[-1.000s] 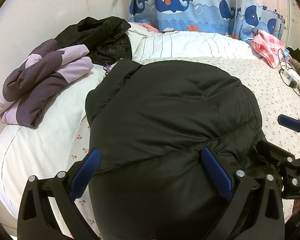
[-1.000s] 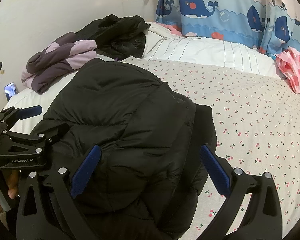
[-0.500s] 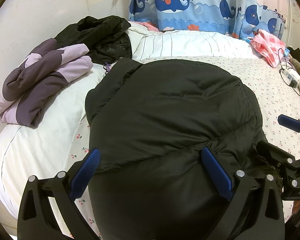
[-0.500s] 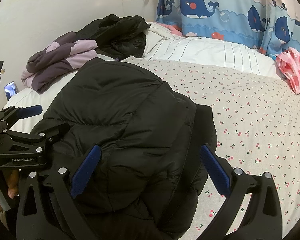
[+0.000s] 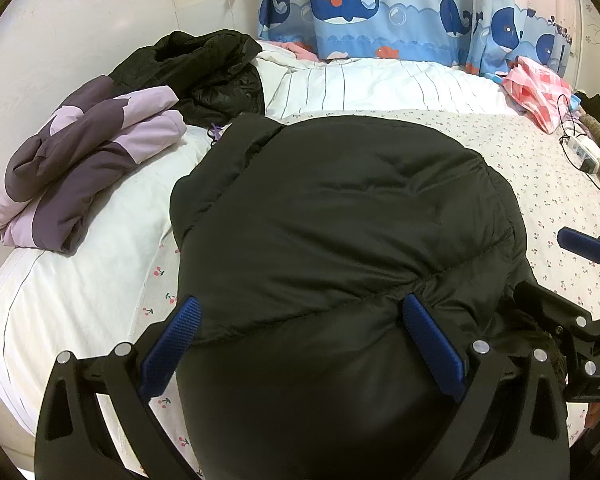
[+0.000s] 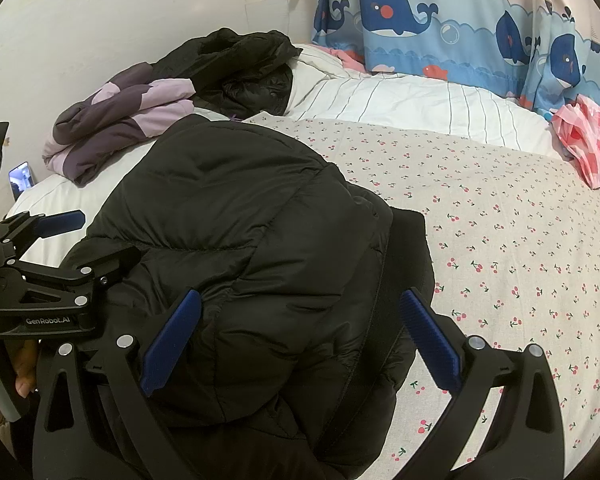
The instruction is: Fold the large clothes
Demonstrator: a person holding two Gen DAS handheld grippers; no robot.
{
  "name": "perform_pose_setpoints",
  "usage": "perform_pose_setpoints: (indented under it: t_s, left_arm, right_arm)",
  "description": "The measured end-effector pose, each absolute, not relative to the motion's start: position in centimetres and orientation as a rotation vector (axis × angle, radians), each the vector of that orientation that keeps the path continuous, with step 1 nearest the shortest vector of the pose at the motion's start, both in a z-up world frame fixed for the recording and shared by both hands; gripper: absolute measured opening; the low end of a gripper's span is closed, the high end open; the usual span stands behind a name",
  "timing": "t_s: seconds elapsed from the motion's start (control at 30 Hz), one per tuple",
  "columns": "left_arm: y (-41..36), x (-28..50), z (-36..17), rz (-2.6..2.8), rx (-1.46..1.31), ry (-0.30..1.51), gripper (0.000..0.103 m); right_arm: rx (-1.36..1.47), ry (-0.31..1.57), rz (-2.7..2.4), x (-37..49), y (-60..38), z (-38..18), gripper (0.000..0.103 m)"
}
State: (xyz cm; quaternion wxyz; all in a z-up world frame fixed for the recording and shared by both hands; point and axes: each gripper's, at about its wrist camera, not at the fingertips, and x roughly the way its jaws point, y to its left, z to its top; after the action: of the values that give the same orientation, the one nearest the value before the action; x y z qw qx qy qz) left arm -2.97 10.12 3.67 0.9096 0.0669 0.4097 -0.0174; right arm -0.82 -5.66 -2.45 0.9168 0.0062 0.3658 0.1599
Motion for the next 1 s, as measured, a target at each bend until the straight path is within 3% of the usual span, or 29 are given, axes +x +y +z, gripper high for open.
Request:
perform_pose_setpoints:
  t_s: [1.0]
  left_arm:
    - [10.09,-2.93,3.6,-0.05,0.108,0.867,0.097]
  right_arm:
    - [0.011,0.756,0.329,-0.86,-5.45,-2.49,0.096]
